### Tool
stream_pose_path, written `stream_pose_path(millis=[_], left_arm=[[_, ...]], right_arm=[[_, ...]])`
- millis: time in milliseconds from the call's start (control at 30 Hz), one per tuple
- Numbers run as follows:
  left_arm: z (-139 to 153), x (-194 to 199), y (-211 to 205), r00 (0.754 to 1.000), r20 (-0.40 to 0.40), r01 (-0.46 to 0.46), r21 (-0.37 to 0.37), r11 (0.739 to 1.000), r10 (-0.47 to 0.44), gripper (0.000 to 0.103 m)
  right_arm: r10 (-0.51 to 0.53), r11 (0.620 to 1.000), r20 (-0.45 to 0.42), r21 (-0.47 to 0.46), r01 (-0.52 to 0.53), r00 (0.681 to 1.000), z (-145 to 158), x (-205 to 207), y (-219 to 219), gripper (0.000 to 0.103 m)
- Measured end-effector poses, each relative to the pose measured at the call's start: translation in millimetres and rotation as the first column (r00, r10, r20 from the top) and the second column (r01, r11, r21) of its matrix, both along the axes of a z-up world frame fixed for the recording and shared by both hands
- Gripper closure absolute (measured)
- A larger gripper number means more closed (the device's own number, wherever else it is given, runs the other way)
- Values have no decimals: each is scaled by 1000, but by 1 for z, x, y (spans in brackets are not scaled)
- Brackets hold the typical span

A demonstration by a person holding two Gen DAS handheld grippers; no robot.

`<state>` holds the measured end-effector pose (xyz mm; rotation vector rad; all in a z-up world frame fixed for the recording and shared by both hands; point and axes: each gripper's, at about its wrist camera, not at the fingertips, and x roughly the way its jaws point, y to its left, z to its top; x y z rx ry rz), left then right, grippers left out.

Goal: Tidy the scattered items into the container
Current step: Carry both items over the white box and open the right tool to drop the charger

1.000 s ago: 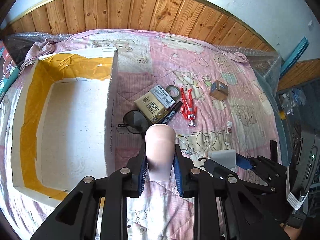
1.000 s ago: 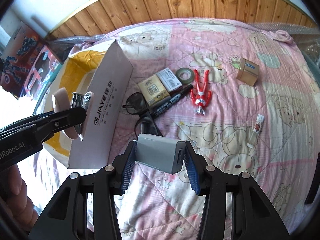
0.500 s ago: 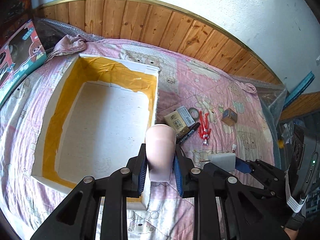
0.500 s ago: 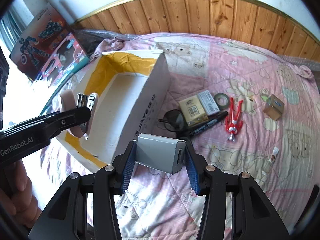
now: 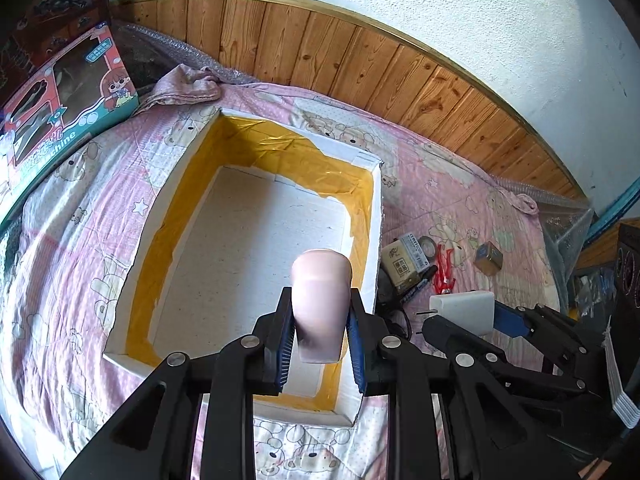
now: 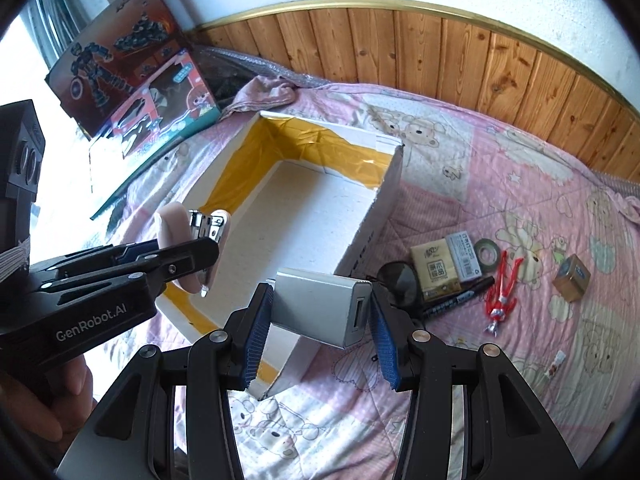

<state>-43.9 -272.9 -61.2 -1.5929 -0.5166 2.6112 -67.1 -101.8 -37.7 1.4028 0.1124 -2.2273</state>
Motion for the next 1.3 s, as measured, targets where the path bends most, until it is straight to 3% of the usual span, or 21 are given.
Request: stream_pose_path(millis=[733,1100,1300], left_arm=[[-45,-27,-49,991,89,-101,15,995,100,78],[-69,-56,-57,986,129,-106,-3,994,105,78],[-83,-73,-61,982,160,-103,37,994,96,78]], right_arm=[[124,992,-11,32,-123,992,-13,-59,-66,54],[129,989,40,63,-131,991,-42,-97,-81,53],[141,985,63,94,-146,988,-58,-111,-87,53]])
